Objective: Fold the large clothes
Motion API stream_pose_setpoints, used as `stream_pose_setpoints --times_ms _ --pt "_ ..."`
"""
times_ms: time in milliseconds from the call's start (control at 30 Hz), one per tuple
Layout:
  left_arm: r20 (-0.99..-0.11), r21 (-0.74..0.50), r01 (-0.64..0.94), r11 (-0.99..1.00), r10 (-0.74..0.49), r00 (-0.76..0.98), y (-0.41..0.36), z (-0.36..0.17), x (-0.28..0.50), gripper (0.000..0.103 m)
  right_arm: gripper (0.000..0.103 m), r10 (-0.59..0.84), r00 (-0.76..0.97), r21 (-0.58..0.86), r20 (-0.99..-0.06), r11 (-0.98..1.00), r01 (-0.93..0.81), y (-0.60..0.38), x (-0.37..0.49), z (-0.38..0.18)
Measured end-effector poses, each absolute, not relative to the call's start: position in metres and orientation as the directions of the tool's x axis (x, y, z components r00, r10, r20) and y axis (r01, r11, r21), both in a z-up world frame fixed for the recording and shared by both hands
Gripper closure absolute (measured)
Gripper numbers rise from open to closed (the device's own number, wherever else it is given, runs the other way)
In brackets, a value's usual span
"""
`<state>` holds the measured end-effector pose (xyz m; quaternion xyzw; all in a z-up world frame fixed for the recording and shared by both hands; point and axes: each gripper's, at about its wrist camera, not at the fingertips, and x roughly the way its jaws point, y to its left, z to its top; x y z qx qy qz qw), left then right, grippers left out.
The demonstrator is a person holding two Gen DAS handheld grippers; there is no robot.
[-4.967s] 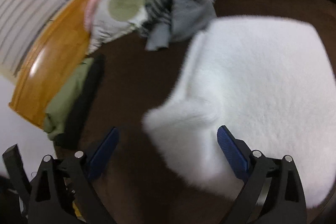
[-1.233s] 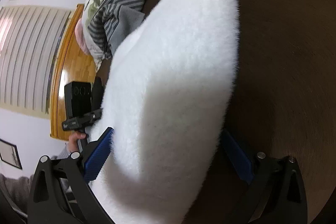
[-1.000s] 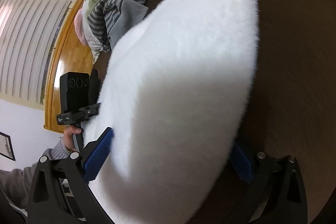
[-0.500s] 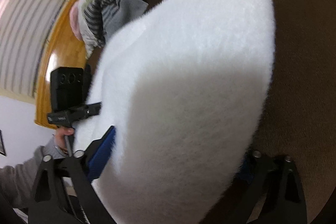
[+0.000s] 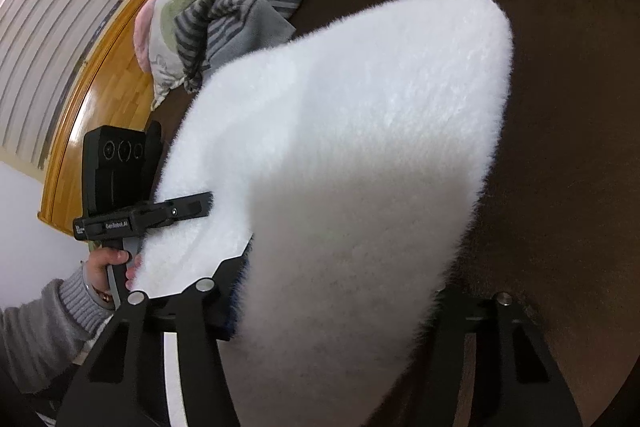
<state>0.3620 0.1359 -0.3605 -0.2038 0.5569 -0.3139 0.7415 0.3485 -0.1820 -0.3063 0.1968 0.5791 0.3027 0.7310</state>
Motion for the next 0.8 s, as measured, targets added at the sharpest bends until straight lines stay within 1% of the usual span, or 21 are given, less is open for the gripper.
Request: stream_pose_setpoints --times_ms 200,267,367,500,633,700,800 --pt "-0.703 -0.641 0.221 0.735 -0.678 0.217 0.142 -0.338 0.354 0.056 0.052 0.665 0.174 0.619 -0.727 0.743 -0.252 -0.174 0.348 -0.272" --pt "-0.694 -0.651 0.206 0.731 -0.683 0.229 0.149 -0.328 0.349 0.056 0.053 0.666 0.183 0.616 -0.723 0.742 -0.262 -0.171 0.348 -0.253" --pt "-0.703 -0.636 0.206 0.744 -0.669 0.241 0.151 -0.301 0.343 0.057 0.054 0.669 0.193 0.616 -0.718 0.739 -0.272 -0.169 0.347 -0.222" --pt "-0.708 -0.618 0.219 0.755 -0.655 0.262 0.159 -0.246 0.335 0.057 0.054 0.677 0.202 0.616 -0.708 0.731 -0.293 -0.162 0.345 -0.172" --pt "-0.724 -0.571 0.251 0.782 -0.623 0.295 0.17 -0.176 0.32 0.057 0.054 0.696 0.206 0.625 -0.688 0.712 -0.319 -0.151 0.339 -0.107" --pt "-0.725 -0.559 0.247 0.792 -0.611 0.318 0.18 -0.141 0.309 0.057 0.054 0.699 0.204 0.619 -0.685 0.707 -0.342 -0.145 0.335 -0.083" --pt "-0.723 -0.556 0.222 0.801 -0.598 0.346 0.185 -0.106 0.294 0.057 0.054 0.71 0.192 0.615 -0.678 0.691 -0.38 -0.131 0.329 -0.044"
